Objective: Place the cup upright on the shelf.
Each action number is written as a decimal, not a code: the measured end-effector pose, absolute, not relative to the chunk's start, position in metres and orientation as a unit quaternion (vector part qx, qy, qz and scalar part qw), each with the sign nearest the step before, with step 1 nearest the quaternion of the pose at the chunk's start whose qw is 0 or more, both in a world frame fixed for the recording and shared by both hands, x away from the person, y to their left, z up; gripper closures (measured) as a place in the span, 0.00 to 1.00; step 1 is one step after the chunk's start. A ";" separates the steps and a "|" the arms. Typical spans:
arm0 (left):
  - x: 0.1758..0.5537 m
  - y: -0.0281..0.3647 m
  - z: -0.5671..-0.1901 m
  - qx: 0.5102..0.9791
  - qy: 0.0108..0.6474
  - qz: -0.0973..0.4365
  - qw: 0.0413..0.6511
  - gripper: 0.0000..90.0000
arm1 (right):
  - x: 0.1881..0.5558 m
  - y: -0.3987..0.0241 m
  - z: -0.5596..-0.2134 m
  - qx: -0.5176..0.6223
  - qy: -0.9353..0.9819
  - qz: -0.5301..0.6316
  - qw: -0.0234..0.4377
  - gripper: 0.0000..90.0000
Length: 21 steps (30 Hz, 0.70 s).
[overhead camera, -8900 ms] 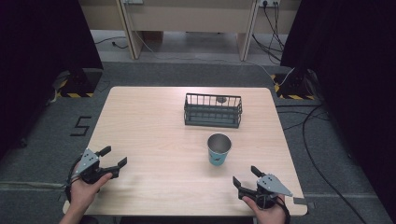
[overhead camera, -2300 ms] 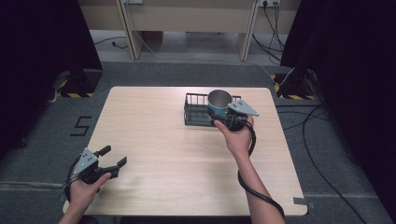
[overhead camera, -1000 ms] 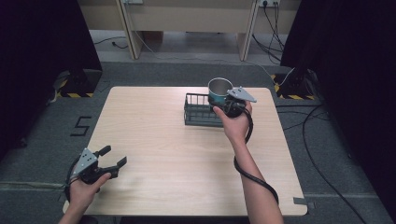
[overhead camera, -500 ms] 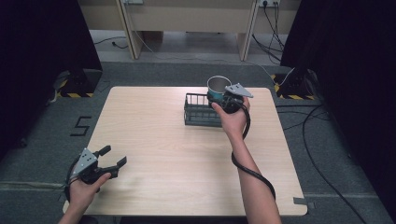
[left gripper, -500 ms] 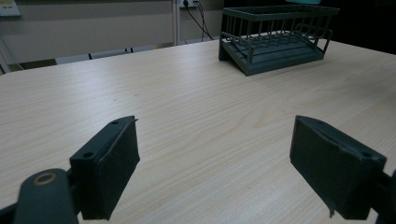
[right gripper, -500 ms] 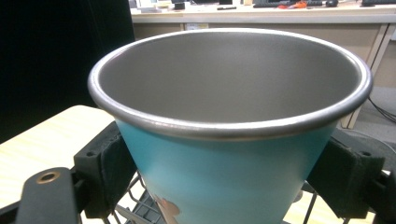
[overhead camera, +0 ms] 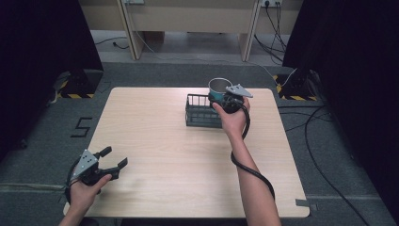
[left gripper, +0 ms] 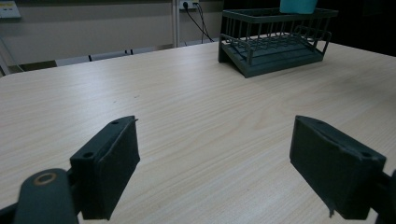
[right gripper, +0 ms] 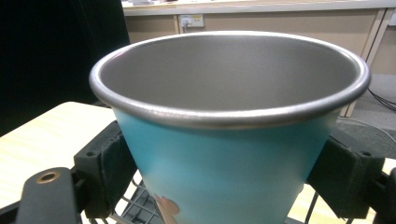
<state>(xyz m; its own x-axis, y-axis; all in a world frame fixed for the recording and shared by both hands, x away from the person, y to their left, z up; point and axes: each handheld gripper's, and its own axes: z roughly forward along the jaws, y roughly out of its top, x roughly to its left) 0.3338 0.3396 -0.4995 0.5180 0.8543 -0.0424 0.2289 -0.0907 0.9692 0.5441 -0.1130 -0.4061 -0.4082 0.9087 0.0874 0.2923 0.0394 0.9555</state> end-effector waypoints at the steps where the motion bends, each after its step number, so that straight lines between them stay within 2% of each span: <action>1: 0.334 0.340 -0.499 0.680 0.398 0.288 0.544 0.17 | 0.545 -0.113 -0.406 0.457 0.658 0.521 0.296 0.19; 21: 0.334 0.340 -0.499 0.679 0.399 0.288 0.545 0.17 | 0.560 -0.111 -0.405 0.471 0.654 0.513 0.294 0.19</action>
<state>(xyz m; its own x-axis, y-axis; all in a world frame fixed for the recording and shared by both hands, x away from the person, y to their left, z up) 0.3340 0.3403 -0.4995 0.5167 0.8551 -0.0436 0.2280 -0.0883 0.9696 0.5598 -0.1108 -0.4052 -0.3834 0.9183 0.0986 0.3148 0.0296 0.9487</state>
